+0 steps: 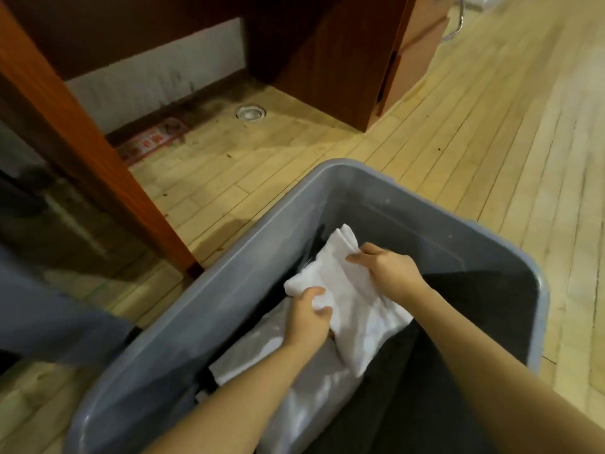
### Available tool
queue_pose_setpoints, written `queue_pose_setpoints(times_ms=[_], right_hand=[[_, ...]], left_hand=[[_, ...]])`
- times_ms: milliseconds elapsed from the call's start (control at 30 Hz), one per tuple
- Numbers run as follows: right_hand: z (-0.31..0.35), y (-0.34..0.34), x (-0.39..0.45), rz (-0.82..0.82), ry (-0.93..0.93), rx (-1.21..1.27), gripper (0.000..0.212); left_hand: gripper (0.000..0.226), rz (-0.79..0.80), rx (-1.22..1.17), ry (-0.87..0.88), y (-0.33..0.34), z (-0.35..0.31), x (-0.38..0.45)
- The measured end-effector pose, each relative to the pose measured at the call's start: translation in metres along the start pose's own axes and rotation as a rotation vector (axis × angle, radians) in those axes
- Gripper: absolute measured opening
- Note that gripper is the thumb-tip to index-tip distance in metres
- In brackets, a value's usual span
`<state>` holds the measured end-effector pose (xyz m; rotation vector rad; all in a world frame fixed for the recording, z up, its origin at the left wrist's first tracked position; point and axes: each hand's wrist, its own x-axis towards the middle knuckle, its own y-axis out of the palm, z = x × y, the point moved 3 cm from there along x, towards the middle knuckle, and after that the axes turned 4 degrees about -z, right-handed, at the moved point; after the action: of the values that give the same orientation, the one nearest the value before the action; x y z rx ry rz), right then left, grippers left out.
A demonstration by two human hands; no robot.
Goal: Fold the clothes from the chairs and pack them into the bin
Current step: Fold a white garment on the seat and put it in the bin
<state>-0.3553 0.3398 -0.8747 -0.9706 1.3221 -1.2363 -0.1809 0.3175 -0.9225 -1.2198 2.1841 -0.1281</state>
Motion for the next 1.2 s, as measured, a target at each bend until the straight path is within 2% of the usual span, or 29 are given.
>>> queue_pose_setpoints(times_ms=[33, 100, 167, 300, 433, 700, 900, 1067, 1200], right_hand=[[-0.002, 0.010, 0.005, 0.046, 0.078, 0.027, 0.038], [-0.002, 0.023, 0.009, 0.117, 0.145, -0.072, 0.055], [0.001, 0.034, 0.009, 0.170, 0.168, -0.087, 0.058], [0.015, 0.037, -0.004, 0.112, 0.175, -0.066, 0.050], [0.037, 0.005, -0.025, 0.016, 0.182, 0.024, 0.047], [0.107, -0.113, -0.077, -0.205, 0.101, 0.094, 0.042], [0.173, -0.197, -0.122, -0.335, -0.031, 0.121, 0.040], [0.259, -0.250, -0.147, -0.447, -0.202, 0.163, 0.039], [0.352, -0.279, -0.161, -0.534, -0.411, 0.183, 0.034]], left_hand=[[0.046, 0.050, 0.065, -0.020, 0.006, 0.007, 0.004], [0.058, 0.187, 0.219, -0.064, 0.014, 0.022, 0.006], [0.054, 0.240, 0.313, -0.027, 0.013, 0.032, 0.000], [0.036, 0.125, 0.596, 0.176, -0.015, 0.023, -0.011], [0.039, -0.017, 0.828, 0.365, -0.053, -0.016, -0.037], [0.044, -0.176, 0.891, 0.519, -0.126, -0.094, -0.137], [0.040, -0.395, 0.858, 0.635, -0.190, -0.127, -0.234], [0.039, -0.629, 0.785, 0.683, -0.268, -0.121, -0.324], [0.040, -0.767, 0.788, 0.603, -0.342, -0.086, -0.392]])
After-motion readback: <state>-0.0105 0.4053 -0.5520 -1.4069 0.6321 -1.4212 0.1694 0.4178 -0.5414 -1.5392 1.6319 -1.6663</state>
